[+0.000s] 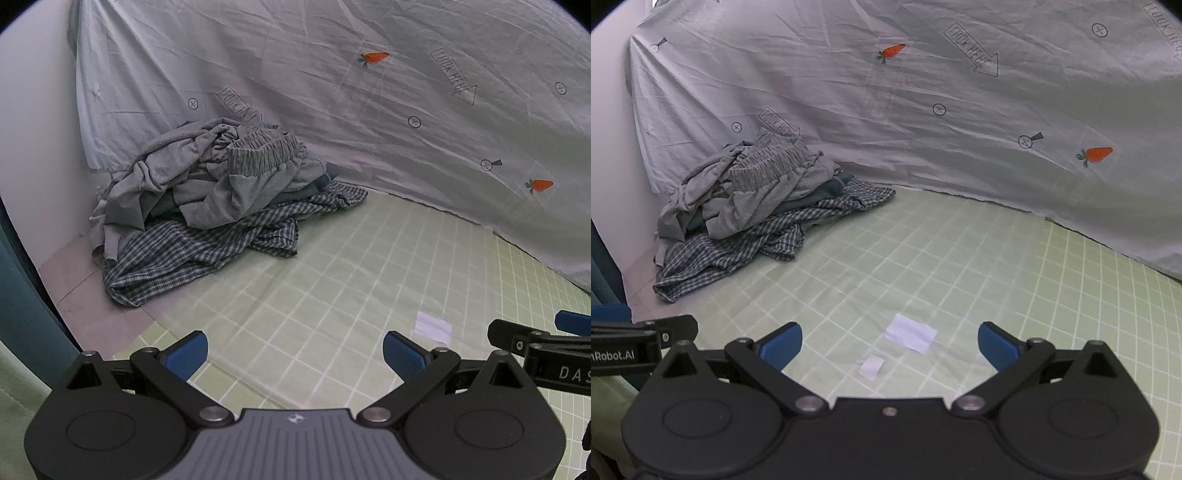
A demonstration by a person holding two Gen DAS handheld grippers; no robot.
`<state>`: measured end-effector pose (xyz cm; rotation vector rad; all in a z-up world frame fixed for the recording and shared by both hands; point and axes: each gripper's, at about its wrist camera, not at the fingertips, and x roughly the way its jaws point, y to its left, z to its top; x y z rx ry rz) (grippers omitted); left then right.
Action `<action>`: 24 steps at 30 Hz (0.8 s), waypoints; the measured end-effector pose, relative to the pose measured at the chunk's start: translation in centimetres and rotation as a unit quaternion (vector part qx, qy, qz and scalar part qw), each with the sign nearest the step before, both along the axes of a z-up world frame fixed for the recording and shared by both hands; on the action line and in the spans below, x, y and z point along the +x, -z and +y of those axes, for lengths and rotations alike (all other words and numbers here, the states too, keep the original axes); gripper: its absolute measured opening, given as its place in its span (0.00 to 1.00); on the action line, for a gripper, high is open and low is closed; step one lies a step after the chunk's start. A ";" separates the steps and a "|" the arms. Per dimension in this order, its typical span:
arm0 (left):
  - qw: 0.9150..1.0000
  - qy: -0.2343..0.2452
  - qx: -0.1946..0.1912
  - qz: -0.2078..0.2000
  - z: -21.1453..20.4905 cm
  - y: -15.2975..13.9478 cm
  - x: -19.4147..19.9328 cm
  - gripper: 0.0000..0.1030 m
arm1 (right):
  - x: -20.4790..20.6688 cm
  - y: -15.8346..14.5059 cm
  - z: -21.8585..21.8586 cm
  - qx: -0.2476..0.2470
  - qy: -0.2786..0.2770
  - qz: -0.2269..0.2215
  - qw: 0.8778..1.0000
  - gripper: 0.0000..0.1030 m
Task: Fold clothes
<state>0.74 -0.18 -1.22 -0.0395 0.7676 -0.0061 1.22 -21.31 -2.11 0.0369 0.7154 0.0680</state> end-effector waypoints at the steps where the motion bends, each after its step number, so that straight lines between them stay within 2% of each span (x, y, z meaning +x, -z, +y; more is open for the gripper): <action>1: 1.000 0.000 0.000 0.001 0.0 0.0 0.1 0.97 | 0.0 0.0 0.0 0.000 0.000 0.001 1.000 1.00; 12: 1.000 -0.019 0.001 0.022 1.6 0.9 2.5 0.97 | 1.6 0.7 0.0 -0.004 0.005 0.012 1.000 1.00; 17: 0.999 -0.029 0.002 0.032 2.5 1.3 3.8 0.97 | 3.6 1.2 0.3 -0.005 0.003 0.020 1.000 1.00; 24: 0.997 -0.067 -0.005 0.025 6.6 1.0 10.0 0.97 | 9.6 1.0 1.1 -0.008 0.002 0.016 1.000 1.00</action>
